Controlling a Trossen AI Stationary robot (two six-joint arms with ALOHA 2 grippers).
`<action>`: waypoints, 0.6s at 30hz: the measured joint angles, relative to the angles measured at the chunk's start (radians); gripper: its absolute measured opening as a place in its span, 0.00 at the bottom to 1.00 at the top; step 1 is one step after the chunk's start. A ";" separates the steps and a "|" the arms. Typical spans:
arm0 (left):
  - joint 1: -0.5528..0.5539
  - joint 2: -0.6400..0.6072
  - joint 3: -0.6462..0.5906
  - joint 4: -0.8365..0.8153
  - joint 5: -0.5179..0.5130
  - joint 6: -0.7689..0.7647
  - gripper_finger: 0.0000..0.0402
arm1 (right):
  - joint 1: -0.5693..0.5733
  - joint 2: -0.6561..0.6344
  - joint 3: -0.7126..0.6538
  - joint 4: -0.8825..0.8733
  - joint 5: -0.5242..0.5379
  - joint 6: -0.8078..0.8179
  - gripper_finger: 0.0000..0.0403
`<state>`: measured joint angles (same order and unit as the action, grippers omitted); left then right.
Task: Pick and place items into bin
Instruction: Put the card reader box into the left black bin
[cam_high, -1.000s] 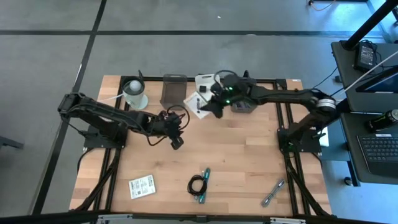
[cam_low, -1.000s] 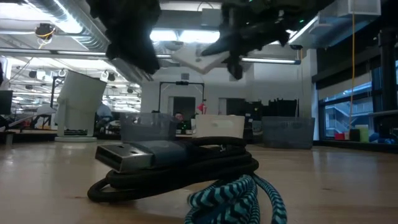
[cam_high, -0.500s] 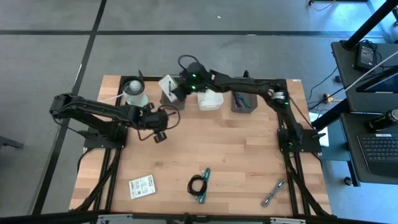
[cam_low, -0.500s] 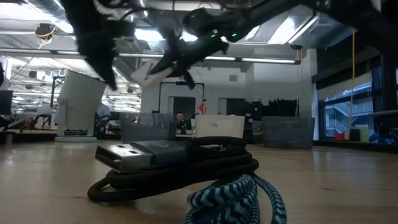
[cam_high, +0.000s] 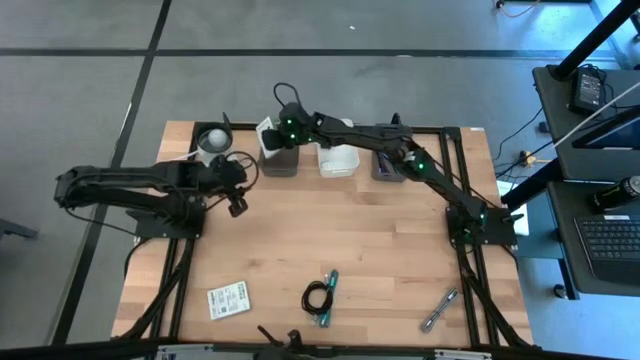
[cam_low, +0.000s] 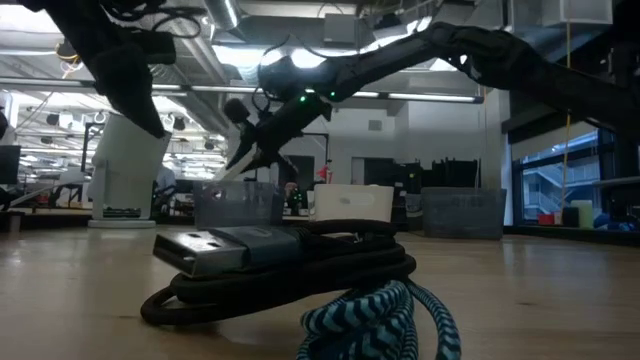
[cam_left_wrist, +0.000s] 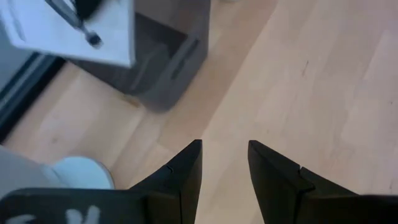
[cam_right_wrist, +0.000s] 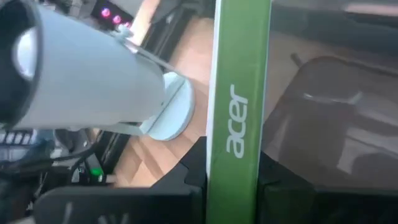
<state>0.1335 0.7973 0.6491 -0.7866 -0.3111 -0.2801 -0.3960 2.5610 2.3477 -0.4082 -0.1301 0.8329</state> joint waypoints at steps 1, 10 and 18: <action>0.006 -0.012 0.000 0.008 0.000 0.016 0.31 | 0.000 0.001 -0.005 -0.013 0.005 0.010 0.11; 0.051 -0.038 0.000 0.037 0.019 0.116 0.31 | -0.001 0.002 -0.009 -0.043 0.012 -0.007 0.14; 0.083 -0.038 0.000 0.048 0.059 0.155 0.31 | -0.001 0.002 -0.009 -0.050 0.004 -0.005 0.29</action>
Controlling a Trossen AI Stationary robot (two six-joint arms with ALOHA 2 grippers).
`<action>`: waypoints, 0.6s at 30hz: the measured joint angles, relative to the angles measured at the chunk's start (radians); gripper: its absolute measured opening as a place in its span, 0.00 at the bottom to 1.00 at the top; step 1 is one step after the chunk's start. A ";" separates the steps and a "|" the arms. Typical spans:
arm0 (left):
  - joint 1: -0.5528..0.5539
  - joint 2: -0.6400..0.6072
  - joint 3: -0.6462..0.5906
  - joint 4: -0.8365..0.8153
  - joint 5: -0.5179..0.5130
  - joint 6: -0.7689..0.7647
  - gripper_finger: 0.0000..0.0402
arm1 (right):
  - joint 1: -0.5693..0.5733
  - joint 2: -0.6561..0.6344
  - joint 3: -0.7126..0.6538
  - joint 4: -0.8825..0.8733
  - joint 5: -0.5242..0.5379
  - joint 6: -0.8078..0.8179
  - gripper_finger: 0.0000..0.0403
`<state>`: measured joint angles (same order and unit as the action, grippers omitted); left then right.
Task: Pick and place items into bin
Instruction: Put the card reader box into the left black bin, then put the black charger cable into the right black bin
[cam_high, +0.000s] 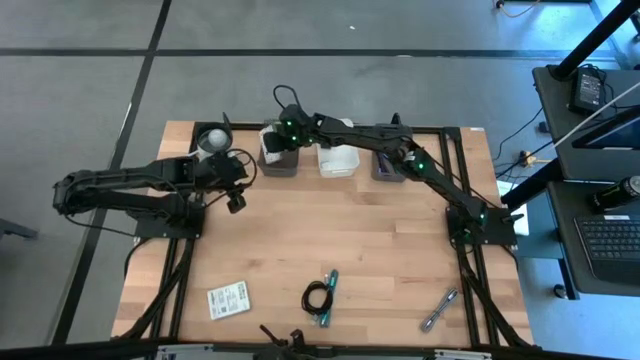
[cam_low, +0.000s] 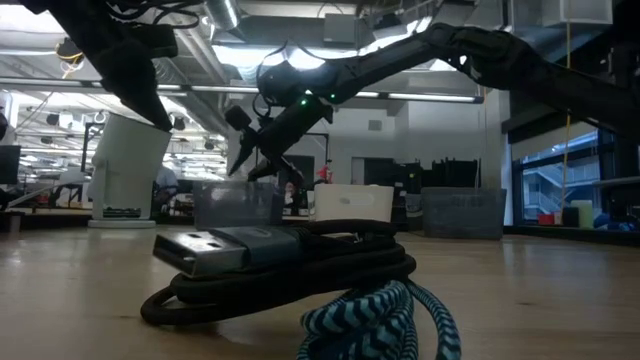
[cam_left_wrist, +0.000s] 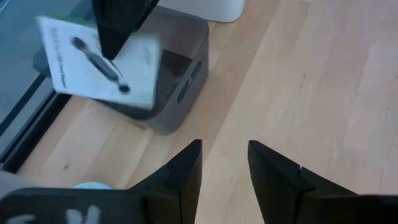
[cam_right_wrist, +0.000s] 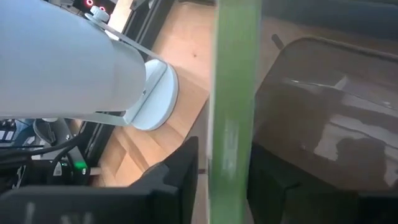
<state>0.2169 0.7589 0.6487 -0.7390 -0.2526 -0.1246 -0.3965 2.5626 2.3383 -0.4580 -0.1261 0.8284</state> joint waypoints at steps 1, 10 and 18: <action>0.003 0.000 0.000 0.002 0.004 0.006 0.31 | 0.000 0.000 0.000 -0.001 -0.005 0.000 0.30; 0.029 0.000 0.000 0.003 0.012 0.016 0.31 | -0.025 -0.034 0.014 -0.110 -0.050 -0.068 0.39; 0.030 0.000 0.000 0.023 0.011 0.016 0.31 | -0.049 -0.203 0.017 -0.335 0.082 -0.329 0.39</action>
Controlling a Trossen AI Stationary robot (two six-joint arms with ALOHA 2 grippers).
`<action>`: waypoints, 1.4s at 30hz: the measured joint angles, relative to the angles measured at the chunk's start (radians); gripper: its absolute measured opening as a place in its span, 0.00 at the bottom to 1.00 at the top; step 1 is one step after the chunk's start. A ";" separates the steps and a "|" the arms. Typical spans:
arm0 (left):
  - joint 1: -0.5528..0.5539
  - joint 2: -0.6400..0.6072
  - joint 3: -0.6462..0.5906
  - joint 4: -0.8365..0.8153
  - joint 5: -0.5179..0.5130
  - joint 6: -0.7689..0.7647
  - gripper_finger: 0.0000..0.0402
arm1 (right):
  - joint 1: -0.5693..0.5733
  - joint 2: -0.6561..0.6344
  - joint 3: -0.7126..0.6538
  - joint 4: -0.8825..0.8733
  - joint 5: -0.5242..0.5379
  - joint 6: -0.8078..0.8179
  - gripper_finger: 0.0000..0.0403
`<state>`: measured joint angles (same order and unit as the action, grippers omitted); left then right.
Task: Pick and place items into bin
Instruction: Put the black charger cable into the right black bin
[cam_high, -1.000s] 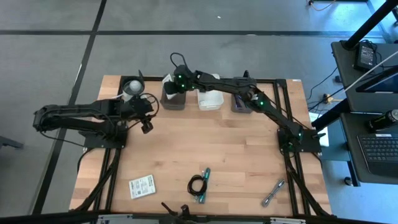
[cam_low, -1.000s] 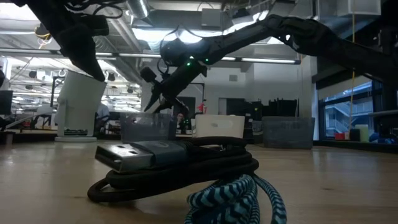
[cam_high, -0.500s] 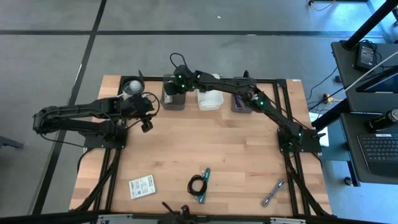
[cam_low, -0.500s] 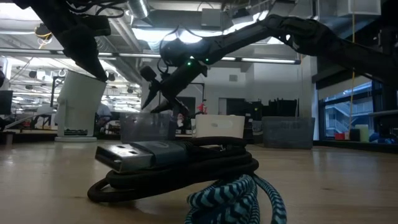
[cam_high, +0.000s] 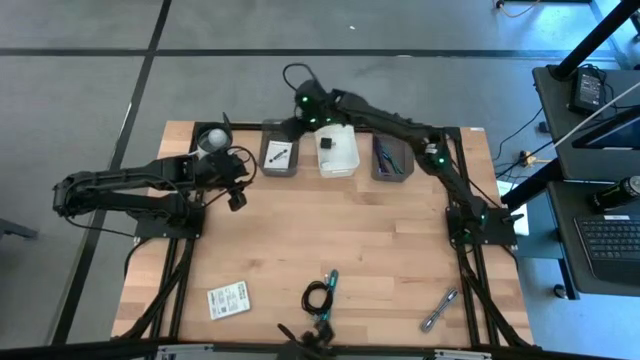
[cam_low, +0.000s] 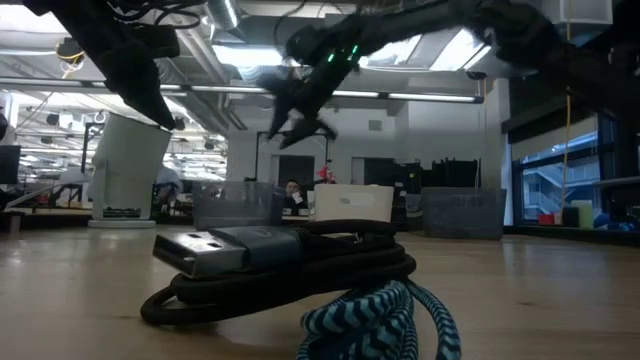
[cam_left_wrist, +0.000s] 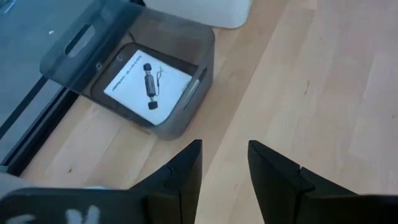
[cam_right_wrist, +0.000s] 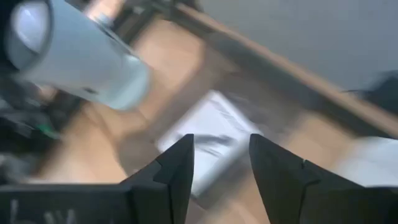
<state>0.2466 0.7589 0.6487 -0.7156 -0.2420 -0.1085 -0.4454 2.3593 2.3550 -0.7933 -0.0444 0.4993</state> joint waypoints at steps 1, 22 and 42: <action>0.000 0.000 0.000 0.010 0.000 0.000 0.31 | 0.001 -0.027 0.000 -0.053 0.034 -0.041 0.39; -0.079 0.180 0.100 0.179 -0.049 -0.060 0.31 | 0.211 -0.686 -0.870 -0.217 0.217 -0.123 0.31; -0.355 0.696 0.496 0.159 -0.259 -0.257 0.31 | 0.607 -1.433 -1.594 -0.007 0.203 0.384 0.24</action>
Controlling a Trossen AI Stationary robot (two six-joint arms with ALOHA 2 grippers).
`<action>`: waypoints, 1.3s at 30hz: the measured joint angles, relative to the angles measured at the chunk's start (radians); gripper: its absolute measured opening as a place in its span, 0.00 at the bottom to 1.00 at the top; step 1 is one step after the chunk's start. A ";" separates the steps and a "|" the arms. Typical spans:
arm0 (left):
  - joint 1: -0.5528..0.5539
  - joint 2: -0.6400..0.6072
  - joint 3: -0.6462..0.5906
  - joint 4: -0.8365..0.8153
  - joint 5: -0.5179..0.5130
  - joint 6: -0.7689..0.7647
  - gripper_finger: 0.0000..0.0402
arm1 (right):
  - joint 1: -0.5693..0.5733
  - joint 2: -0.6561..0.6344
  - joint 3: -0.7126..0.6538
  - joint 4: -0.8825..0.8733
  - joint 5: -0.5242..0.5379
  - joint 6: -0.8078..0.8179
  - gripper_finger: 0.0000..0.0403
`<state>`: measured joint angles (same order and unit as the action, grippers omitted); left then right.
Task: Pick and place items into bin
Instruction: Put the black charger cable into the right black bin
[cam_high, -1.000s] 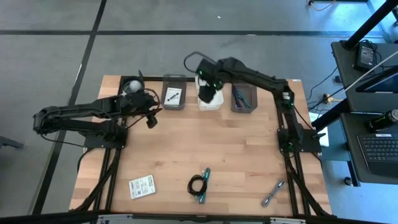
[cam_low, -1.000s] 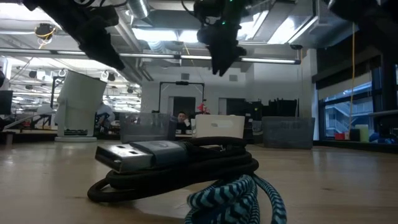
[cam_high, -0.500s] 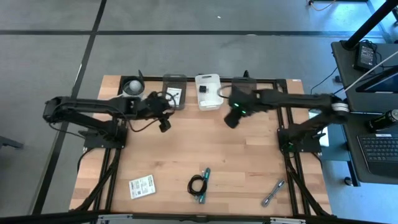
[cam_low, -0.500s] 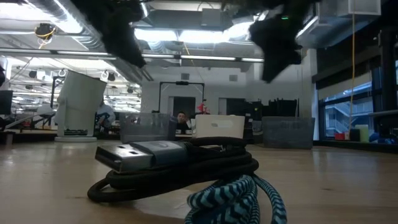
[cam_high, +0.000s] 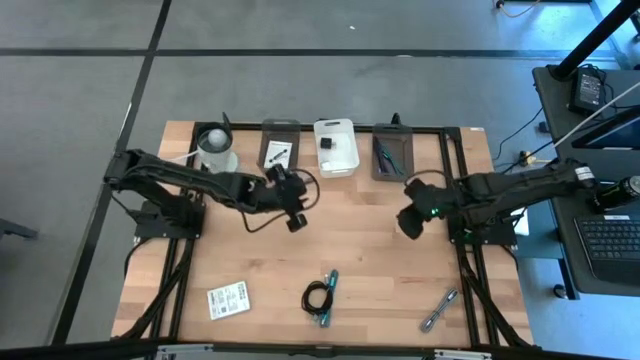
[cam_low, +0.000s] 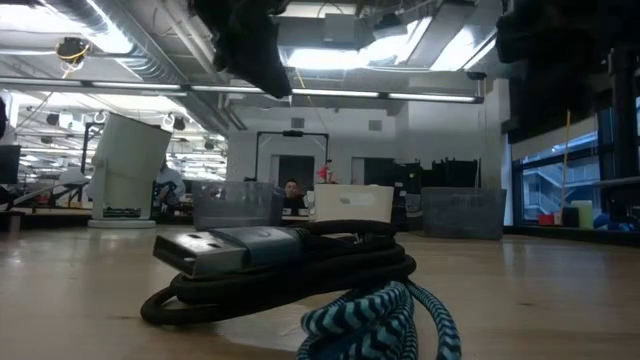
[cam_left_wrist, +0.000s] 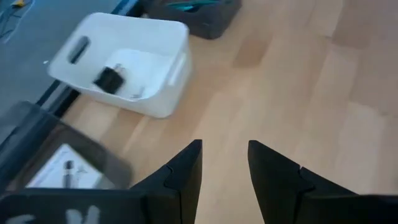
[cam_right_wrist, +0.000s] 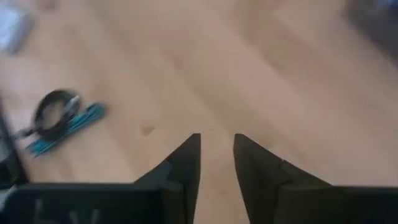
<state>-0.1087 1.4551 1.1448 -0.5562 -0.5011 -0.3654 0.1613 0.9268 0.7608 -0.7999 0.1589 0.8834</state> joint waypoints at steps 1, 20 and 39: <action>-0.013 0.019 0.011 -0.002 -0.001 -0.016 0.31 | 0.026 -0.005 -0.015 0.026 -0.004 0.002 0.23; -0.213 0.078 0.020 -0.362 0.137 -0.135 0.31 | 0.333 0.294 -0.014 0.433 -0.010 0.219 0.00; -0.500 -0.054 -0.255 -0.153 0.142 -0.185 0.31 | 0.333 1.072 1.006 -0.140 0.034 0.210 0.01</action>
<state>-0.6088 1.4008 0.8894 -0.7089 -0.3586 -0.5501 0.4946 1.9991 1.7668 -0.9396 0.1928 1.0935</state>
